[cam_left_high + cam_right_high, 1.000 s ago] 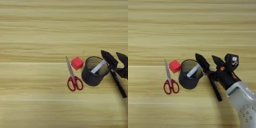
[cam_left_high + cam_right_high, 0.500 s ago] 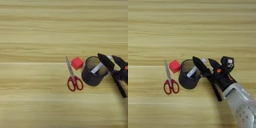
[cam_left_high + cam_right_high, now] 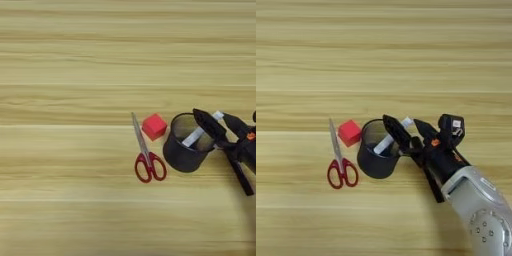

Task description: Move the objects on the table

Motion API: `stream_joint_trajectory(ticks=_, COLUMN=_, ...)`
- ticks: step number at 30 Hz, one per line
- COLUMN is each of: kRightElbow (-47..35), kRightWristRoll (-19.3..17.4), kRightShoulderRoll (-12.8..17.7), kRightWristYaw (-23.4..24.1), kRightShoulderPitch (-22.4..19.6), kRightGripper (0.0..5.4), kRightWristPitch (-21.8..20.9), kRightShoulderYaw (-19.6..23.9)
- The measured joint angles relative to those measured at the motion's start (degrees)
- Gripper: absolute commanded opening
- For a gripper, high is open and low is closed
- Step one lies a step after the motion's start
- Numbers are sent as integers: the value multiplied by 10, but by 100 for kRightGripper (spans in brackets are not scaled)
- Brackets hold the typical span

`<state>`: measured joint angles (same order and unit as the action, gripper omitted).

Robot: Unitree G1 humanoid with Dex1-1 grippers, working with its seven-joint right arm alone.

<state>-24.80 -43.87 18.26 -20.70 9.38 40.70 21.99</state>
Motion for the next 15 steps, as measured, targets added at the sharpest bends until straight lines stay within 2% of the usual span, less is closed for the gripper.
stream_joint_trajectory(ticks=15, kRightElbow=14, kRightWristRoll=0, kRightShoulderRoll=-1, kRightWristYaw=2, kRightShoulderPitch=-19, kRightGripper=537, kRightWristPitch=0, kRightShoulderYaw=-11)
